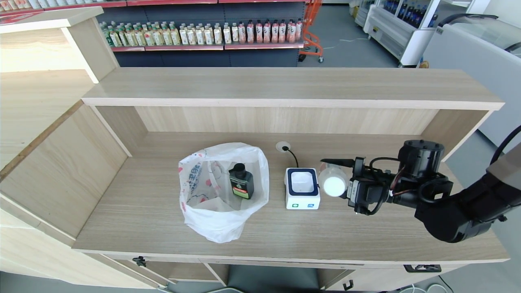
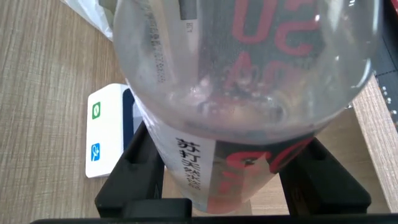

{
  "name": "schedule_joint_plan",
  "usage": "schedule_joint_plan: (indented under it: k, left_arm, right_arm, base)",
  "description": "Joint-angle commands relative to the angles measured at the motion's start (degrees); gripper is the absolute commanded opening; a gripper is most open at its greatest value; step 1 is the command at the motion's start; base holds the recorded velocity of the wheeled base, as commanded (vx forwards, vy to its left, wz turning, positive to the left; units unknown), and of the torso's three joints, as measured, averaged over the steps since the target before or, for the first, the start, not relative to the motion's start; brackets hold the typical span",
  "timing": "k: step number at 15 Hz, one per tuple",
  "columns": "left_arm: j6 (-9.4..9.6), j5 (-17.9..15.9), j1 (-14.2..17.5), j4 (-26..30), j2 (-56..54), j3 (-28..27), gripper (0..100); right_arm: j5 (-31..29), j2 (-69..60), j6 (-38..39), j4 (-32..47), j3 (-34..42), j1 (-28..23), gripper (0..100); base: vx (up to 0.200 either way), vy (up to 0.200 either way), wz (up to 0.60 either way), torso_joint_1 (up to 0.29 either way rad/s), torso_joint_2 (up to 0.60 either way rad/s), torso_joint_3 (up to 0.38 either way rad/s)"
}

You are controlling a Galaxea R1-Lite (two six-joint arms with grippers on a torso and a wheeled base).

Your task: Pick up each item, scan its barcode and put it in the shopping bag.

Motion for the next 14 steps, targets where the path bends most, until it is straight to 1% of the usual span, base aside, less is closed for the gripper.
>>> schedule_joint_plan:
  k: [1, 5, 9, 11, 14]
  left_arm:
    - [0.03, 0.0, 0.0, 0.0, 0.0, 0.0, 100]
    - [0.03, 0.0, 0.0, 0.0, 0.0, 0.0, 100]
    - [0.03, 0.0, 0.0, 0.0, 0.0, 0.0, 100]
    - [0.03, 0.0, 0.0, 0.1, 0.0, 0.0, 100]
    - [0.03, 0.0, 0.0, 0.1, 0.0, 0.0, 100]
  right_arm:
    - [0.1, 0.6, 0.1, -0.4, -0.1, 0.1, 0]
    - [0.3, 1.2, 0.1, -0.7, 0.0, 0.1, 0]
    - [2.3, 1.9, 0.1, -0.7, -0.1, 0.1, 0]
    - [4.6, 2.4, 0.0, -0.8, -0.9, -0.2, 0]
    - [5.4, 2.8, 0.0, -0.8, -1.5, -0.2, 0]
  base:
    - [0.000, 0.000, 0.00, 0.000, 0.00, 0.000]
    - [0.000, 0.000, 0.00, 0.000, 0.00, 0.000]
    - [0.000, 0.000, 0.00, 0.000, 0.00, 0.000]
    - [0.000, 0.000, 0.00, 0.000, 0.00, 0.000]
    - [0.000, 0.000, 0.00, 0.000, 0.00, 0.000]
